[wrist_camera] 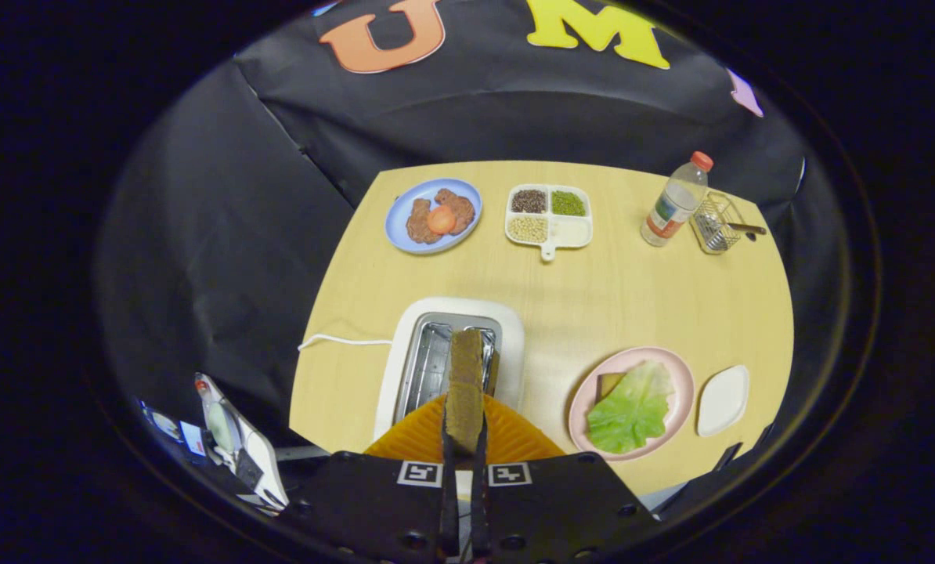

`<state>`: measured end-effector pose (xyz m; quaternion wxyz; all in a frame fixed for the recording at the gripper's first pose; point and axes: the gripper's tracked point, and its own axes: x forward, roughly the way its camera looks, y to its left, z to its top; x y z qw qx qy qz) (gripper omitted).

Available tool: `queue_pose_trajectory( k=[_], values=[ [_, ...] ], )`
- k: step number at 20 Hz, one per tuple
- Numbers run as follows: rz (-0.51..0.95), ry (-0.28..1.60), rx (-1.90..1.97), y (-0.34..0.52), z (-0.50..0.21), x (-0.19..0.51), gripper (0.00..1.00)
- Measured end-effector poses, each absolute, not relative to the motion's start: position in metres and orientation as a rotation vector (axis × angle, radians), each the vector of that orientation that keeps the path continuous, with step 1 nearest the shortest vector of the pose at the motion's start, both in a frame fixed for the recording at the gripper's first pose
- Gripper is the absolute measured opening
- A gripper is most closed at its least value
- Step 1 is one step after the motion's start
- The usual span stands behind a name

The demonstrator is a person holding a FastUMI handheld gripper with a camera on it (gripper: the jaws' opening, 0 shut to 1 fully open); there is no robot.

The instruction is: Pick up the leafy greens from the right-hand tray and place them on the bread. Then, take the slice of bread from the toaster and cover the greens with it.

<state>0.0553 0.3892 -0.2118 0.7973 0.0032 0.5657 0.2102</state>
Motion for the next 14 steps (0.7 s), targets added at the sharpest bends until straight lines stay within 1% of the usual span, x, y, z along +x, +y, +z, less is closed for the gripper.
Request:
queue_pose_trajectory(
  k=[7, 9, 14],
  values=[
    [0.519, 1.146, 0.143, 0.343, -0.176, 0.062, 0.06],
    [0.503, 1.139, 0.171, 0.322, -0.18, 0.068, 0.06],
    [0.391, 1.177, 0.229, 0.267, -0.216, 0.082, 0.06]
  ],
)
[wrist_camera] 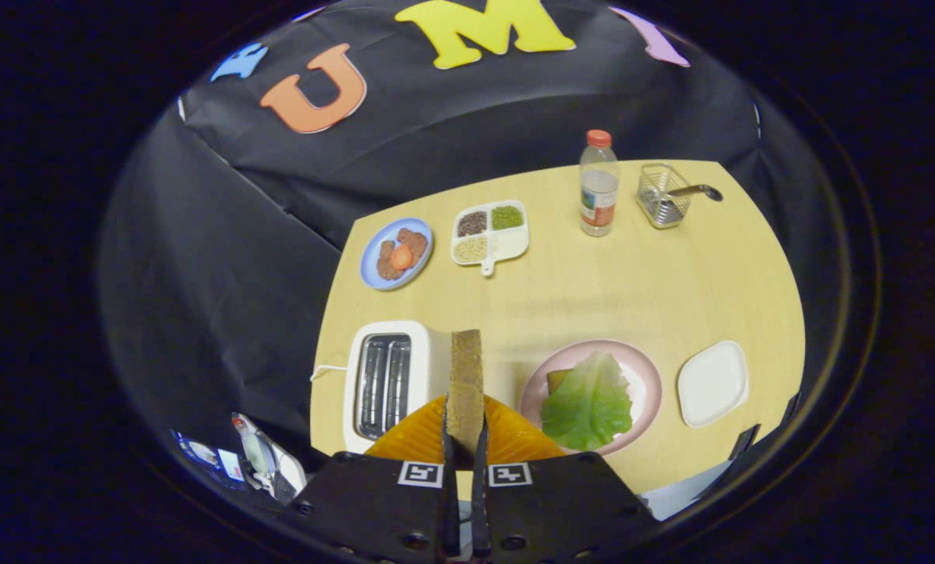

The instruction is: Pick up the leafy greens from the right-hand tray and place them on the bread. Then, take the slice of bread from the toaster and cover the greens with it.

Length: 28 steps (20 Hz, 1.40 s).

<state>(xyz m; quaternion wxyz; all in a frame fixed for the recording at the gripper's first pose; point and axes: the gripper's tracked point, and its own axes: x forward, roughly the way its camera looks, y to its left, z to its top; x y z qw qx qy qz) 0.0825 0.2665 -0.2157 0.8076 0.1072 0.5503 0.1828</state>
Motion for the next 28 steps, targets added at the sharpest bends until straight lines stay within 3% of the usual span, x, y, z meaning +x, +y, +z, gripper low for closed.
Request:
queue_pose_trajectory(
  k=[10, 21, 28],
  values=[
    [0.352, 1.234, 0.257, 0.221, -0.313, 0.091, 0.06],
    [0.317, 1.298, 0.29, 0.188, -0.366, 0.089, 0.07],
    [0.281, 1.315, 0.292, 0.168, -0.389, 0.089, 0.22]
  ],
)
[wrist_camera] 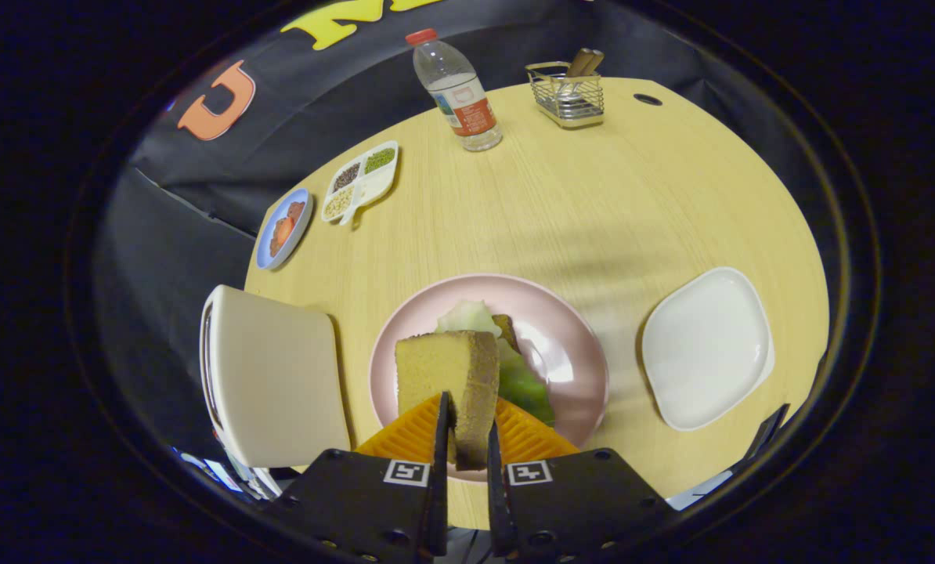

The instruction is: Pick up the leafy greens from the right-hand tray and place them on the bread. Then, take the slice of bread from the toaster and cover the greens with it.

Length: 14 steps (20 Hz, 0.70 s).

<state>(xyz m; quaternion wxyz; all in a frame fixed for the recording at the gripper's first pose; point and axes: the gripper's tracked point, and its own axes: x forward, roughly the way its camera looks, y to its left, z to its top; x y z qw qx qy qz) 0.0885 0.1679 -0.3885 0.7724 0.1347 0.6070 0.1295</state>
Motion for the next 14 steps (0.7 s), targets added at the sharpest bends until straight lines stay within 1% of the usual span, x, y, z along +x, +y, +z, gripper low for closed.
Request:
queue_pose_trajectory(
  k=[1, 2, 3, 4, 11, 13, 14],
  values=[
    [0.28, 1.313, 0.287, 0.165, -0.387, 0.089, 0.23],
    [0.284, 1.316, 0.281, 0.165, -0.391, 0.091, 0.28],
    [0.279, 1.313, 0.262, 0.164, -0.393, 0.093, 0.27],
    [0.285, 1.307, 0.25, 0.163, -0.392, 0.094, 0.34],
    [0.302, 1.251, 0.133, 0.157, -0.388, 0.103, 0.51],
    [0.284, 1.227, 0.098, 0.152, -0.386, 0.103, 0.52],
    [0.278, 1.207, 0.077, 0.15, -0.384, 0.104, 0.55]
  ],
)
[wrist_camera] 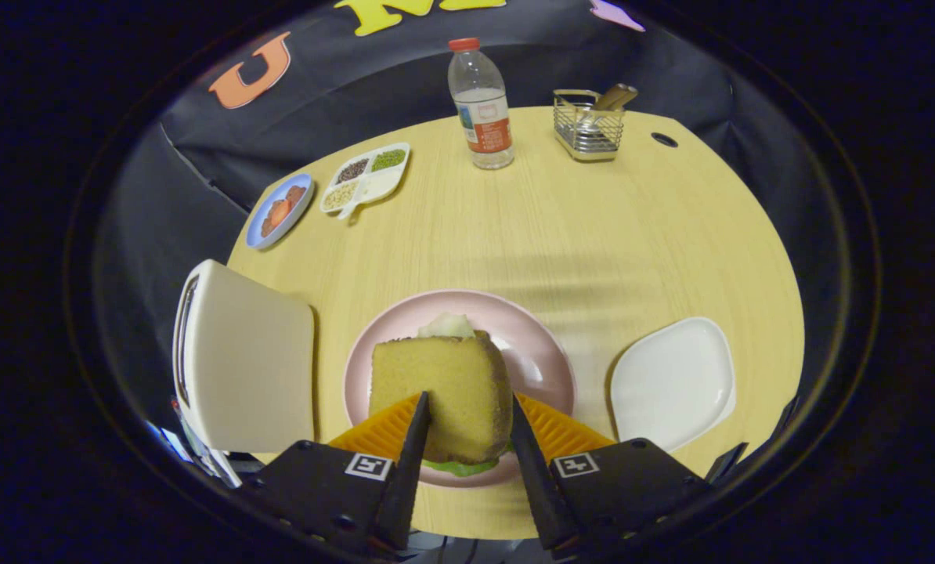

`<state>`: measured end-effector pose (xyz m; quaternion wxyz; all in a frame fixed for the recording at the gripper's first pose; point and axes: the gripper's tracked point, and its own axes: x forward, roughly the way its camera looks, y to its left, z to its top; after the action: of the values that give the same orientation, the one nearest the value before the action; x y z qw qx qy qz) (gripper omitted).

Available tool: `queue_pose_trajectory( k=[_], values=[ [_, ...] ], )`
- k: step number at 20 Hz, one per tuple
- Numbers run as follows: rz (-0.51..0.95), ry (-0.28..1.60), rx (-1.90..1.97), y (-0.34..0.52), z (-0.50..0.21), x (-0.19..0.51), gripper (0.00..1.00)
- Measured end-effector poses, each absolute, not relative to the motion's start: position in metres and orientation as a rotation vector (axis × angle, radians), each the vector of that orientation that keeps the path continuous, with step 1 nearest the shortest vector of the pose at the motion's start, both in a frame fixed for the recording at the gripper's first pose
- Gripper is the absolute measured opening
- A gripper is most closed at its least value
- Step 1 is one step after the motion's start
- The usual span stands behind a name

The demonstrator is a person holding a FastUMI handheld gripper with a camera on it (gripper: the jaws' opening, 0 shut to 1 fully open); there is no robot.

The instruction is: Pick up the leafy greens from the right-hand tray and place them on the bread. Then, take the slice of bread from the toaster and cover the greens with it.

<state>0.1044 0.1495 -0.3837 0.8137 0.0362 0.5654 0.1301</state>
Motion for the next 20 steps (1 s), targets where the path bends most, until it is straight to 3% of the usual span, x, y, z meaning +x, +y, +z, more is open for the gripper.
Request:
queue_pose_trajectory(
  k=[6, 12, 20],
  values=[
    [0.244, 1.071, -0.01, 0.135, -0.35, 0.106, 0.77],
    [0.229, 0.804, -0.068, 0.131, -0.258, 0.091, 0.97],
    [0.129, 0.39, -0.033, 0.116, -0.105, 0.05, 0.97]
  ],
)
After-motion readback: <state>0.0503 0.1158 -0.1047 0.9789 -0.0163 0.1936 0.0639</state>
